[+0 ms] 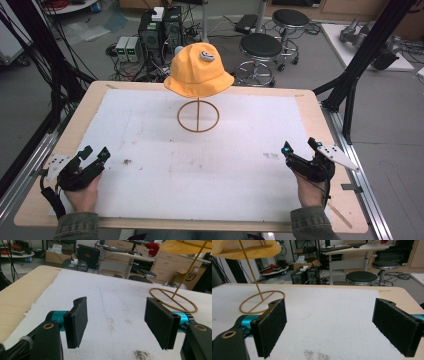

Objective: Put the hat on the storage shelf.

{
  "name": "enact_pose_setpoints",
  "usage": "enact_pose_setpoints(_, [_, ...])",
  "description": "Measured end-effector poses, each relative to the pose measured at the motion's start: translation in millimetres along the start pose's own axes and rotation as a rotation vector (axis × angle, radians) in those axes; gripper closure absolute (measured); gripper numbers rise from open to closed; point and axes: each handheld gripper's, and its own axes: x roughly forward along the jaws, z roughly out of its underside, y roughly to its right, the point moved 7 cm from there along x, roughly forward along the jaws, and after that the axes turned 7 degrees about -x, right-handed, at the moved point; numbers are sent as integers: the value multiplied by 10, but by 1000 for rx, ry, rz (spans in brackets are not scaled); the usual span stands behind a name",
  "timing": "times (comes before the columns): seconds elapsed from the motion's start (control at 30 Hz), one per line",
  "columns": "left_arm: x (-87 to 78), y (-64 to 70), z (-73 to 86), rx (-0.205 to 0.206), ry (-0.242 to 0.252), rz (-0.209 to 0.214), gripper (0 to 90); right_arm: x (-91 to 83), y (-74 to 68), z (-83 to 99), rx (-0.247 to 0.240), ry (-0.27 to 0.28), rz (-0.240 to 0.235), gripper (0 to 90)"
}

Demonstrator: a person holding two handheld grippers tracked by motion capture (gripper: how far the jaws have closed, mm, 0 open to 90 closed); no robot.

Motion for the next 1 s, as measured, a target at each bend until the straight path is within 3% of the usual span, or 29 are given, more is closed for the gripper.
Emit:
enact_pose_setpoints(0.37, [-14, -12, 1, -14, 1, 3, 353, -59, 104, 254, 13, -18, 17, 109])
enact_pose_setpoints(0.63, [-17, -32, 8, -17, -1, -7, 353, -173, 114, 404, -20, 7, 78, 109])
enact_pose_setpoints(0.87, [-9, -25, 2, -15, 3, -10, 353, -254, 116, 492, 15, -8, 95, 109])
enact_pose_setpoints(1.0, [-12, -32, -2, -19, 5, -12, 353, -296, 112, 502, -7, -3, 106, 110])
